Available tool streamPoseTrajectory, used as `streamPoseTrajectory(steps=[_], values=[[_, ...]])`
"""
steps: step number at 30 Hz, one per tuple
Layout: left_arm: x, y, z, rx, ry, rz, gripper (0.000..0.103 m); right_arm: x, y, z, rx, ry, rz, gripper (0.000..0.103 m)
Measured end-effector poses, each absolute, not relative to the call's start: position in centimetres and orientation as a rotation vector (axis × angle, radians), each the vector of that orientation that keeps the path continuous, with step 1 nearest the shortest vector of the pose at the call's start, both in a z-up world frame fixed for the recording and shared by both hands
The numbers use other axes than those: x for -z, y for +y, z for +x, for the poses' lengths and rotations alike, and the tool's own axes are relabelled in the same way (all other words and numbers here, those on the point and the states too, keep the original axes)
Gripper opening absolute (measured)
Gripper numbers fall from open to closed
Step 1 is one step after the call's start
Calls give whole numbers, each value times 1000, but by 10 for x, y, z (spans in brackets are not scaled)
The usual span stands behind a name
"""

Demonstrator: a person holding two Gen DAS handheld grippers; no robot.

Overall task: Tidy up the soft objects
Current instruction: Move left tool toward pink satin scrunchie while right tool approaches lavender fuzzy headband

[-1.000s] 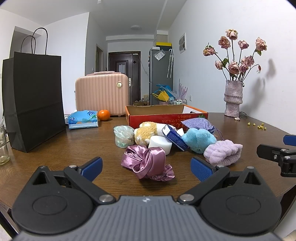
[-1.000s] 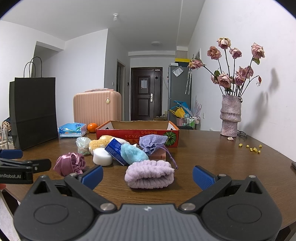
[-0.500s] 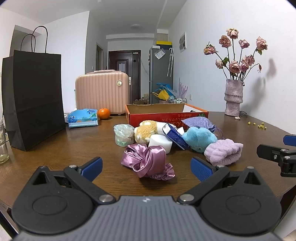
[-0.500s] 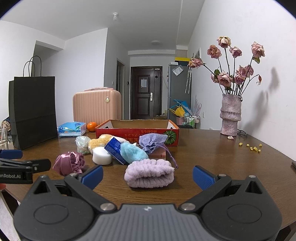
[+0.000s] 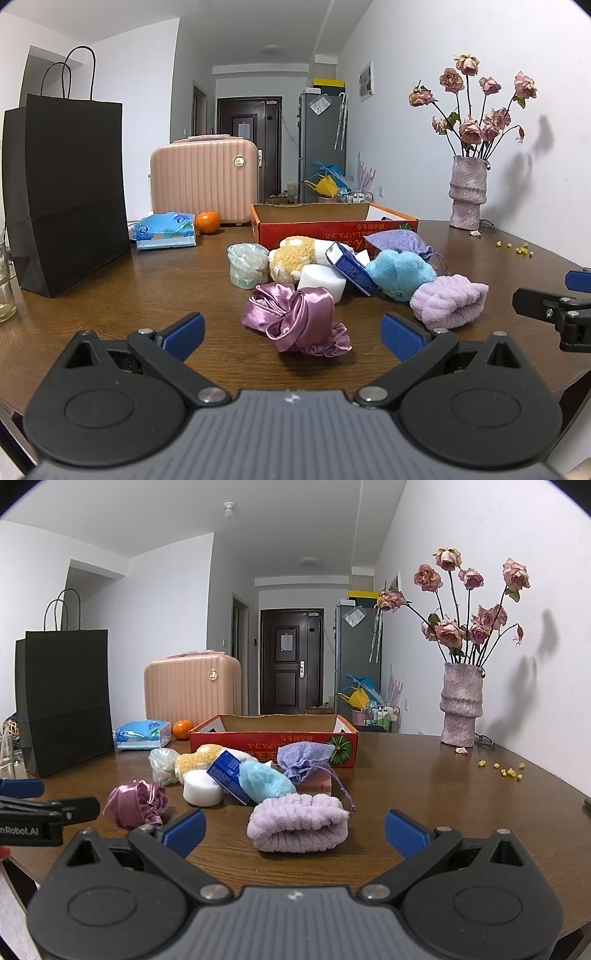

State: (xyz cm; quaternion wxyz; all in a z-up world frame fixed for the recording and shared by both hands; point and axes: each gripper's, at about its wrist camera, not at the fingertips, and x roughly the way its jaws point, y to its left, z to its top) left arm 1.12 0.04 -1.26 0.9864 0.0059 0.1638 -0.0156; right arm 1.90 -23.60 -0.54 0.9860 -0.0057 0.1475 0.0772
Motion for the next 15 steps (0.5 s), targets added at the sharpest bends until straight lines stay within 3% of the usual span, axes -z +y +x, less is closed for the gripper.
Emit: streamPoseTrajectory(steps=[15], values=[[15, 6, 28, 28, 375, 2, 103, 12, -234, 40, -157, 341, -9, 103]])
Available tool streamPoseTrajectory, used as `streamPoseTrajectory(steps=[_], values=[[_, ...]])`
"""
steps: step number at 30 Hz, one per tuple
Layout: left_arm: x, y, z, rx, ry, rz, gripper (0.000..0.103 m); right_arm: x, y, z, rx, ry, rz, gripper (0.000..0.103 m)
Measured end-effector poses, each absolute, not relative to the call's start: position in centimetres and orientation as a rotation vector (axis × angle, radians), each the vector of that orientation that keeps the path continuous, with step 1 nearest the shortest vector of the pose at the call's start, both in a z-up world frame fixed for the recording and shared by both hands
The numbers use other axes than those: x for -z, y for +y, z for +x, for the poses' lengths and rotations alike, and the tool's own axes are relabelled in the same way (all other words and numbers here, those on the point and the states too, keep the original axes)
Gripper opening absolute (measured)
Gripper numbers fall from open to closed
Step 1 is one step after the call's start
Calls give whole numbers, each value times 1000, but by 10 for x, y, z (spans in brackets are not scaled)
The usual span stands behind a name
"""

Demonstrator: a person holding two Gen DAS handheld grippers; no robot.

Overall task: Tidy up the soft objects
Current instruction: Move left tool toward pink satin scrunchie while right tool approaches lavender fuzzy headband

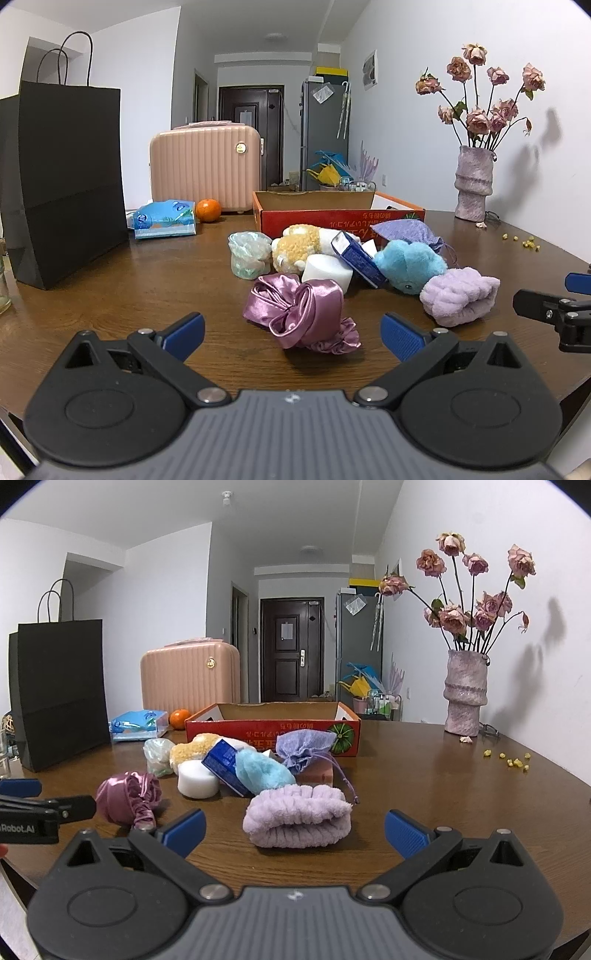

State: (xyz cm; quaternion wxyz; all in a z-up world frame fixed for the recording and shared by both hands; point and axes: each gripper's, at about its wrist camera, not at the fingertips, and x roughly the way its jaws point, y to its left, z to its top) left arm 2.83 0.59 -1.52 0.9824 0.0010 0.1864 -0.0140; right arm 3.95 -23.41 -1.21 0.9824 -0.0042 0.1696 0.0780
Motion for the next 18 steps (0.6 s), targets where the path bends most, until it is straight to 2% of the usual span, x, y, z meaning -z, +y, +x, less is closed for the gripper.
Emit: streamPoseTrajectory(steps=[18], values=[[23, 8, 57, 19, 418, -7, 103, 26, -227, 87, -188, 432, -20, 103]])
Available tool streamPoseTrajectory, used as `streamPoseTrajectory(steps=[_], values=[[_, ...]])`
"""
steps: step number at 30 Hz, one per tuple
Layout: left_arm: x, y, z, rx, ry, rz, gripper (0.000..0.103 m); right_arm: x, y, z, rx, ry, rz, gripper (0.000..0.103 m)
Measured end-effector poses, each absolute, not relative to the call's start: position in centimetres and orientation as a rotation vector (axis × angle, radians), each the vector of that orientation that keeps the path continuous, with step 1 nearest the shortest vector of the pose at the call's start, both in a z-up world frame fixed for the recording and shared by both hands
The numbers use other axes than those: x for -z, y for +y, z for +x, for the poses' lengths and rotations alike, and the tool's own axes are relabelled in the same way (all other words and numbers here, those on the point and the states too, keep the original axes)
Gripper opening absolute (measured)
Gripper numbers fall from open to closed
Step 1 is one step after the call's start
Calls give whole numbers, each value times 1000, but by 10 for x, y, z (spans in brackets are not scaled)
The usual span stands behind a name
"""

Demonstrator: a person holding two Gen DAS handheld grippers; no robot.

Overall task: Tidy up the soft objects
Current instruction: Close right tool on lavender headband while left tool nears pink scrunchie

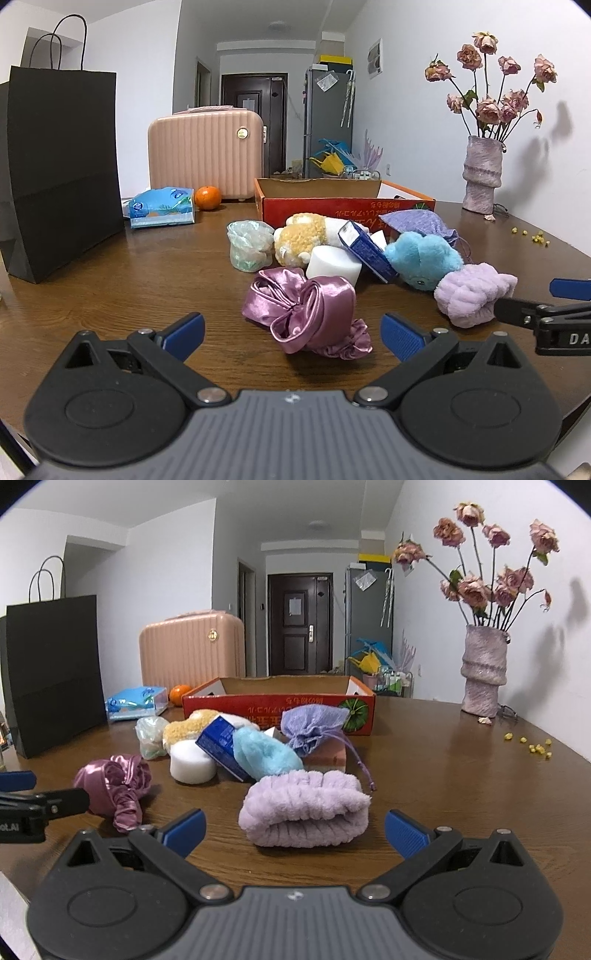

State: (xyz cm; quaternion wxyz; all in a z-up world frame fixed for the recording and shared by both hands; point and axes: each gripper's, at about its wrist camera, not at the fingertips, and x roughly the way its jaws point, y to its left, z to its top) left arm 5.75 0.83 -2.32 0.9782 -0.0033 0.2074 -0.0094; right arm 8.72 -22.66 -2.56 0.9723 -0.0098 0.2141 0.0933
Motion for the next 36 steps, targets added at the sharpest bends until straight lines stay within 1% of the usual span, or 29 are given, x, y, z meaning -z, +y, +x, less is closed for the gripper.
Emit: streamPoseTrajectory(steps=[13, 17, 26, 29, 31, 33, 34, 35, 36], values=[[29, 5, 73, -7, 452, -9, 103, 34, -219, 136, -177, 520, -68, 103], [30, 3, 76, -18, 462, -7, 103, 35, -223, 154, -197, 578, -35, 103], [32, 0, 86, -30, 481, -9, 103, 41, -225, 181, -205, 636, -22, 102], [31, 1, 90, -36, 489, -17, 103, 42, -224, 181, -218, 639, -24, 95], [31, 1, 93, -39, 495, -21, 103, 42, -224, 181, -227, 638, -20, 92], [30, 0, 96, -42, 502, -23, 103, 41, -225, 179, -240, 630, -15, 83], [30, 0, 98, -41, 505, -25, 103, 40, -226, 178, -254, 622, -10, 81], [30, -1, 99, -40, 507, -25, 103, 39, -226, 177, -261, 614, -5, 75], [30, -1, 101, -41, 510, -24, 103, 38, -227, 175, -267, 605, -1, 68]])
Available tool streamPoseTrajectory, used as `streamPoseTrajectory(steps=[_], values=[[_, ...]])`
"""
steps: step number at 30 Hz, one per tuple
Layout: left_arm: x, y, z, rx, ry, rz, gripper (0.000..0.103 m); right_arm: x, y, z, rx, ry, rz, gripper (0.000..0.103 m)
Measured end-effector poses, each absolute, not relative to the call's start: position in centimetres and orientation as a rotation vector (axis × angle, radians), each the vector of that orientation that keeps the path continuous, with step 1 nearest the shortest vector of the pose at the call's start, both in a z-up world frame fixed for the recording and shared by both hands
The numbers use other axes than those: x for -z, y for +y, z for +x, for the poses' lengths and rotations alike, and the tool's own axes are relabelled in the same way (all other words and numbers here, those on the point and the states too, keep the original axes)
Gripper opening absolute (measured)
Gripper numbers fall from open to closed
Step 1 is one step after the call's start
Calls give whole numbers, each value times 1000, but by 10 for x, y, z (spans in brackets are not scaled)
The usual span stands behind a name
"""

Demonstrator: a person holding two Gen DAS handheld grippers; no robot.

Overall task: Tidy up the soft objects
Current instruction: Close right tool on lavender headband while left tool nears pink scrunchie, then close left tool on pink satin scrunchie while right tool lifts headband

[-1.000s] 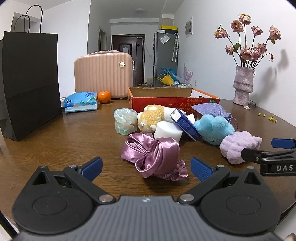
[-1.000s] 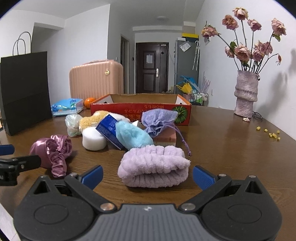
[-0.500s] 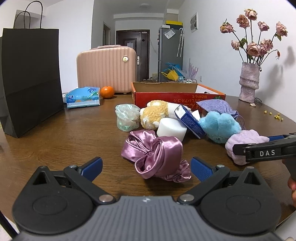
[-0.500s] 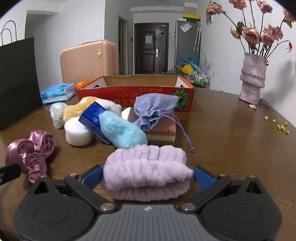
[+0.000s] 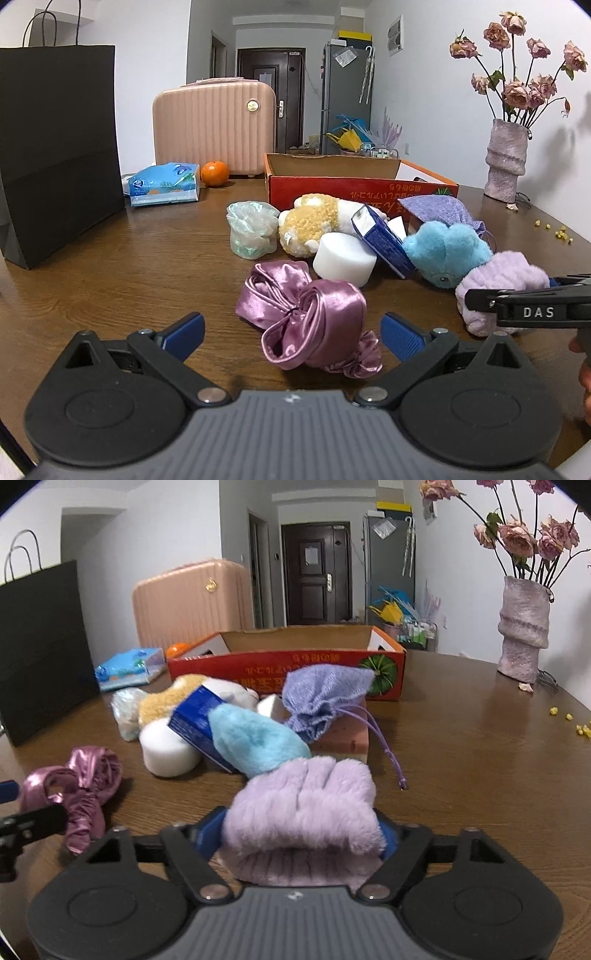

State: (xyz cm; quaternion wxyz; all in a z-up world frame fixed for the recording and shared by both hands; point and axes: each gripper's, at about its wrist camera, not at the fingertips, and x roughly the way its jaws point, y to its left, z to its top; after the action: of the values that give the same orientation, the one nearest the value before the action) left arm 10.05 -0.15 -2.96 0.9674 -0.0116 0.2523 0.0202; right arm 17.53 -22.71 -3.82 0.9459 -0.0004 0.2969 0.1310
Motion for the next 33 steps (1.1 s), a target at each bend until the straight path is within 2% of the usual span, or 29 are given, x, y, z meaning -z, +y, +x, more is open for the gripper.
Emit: streamPoseTrajectory(steps=[1, 3, 6, 12, 26, 30, 33], values=[[29, -2, 102, -42, 513, -22, 103, 37, -228, 173, -274, 592, 6, 63], [29, -4, 106, -47, 518, -15, 103, 34, -232, 170, -289, 572, 28, 42], [28, -7, 111, -56, 533, -9, 103, 31, -238, 166, -311, 549, 74, 26], [25, -11, 122, -76, 552, -1, 103, 30, -247, 159, -330, 521, 116, 21], [29, -21, 147, -153, 610, 5, 103, 26, -262, 150, -300, 472, 163, 22], [31, -20, 151, -159, 623, 1, 92, 25, -265, 150, -291, 471, 165, 22], [32, -21, 152, -153, 632, 4, 75, 24, -266, 151, -286, 469, 167, 21]])
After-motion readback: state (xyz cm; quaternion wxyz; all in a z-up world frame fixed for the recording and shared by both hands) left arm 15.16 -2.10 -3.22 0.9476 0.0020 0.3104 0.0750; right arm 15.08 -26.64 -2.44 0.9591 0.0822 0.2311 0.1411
